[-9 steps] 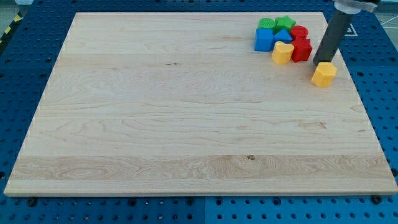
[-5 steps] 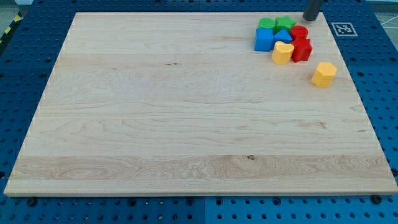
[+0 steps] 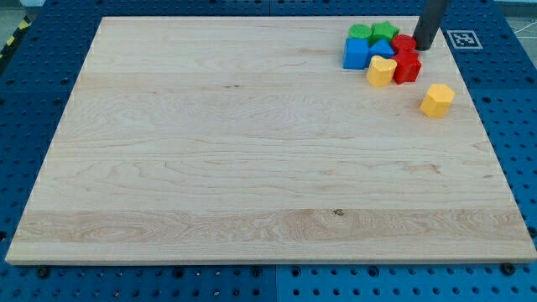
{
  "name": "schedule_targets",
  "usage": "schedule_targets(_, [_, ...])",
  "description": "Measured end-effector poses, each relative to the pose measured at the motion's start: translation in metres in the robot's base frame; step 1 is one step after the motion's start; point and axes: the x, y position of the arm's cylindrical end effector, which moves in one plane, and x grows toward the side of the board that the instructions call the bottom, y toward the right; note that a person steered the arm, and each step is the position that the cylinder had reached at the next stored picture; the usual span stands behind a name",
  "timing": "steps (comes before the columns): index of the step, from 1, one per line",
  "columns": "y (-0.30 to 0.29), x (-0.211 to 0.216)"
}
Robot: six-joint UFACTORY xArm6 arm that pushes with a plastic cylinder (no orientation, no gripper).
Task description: Push the group of blocks down a bit
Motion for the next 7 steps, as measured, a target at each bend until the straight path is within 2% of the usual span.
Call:
schedule_targets(1, [0.0, -0.039])
schedule_targets(2, [-0.003, -0.05])
schedule_targets(4, [-0.041, -0.037])
schedule_targets(5, [-0.041, -0.036])
schedule_targets(6, [-0.041, -0.023])
schedule_targets(7, [-0.041, 0.011])
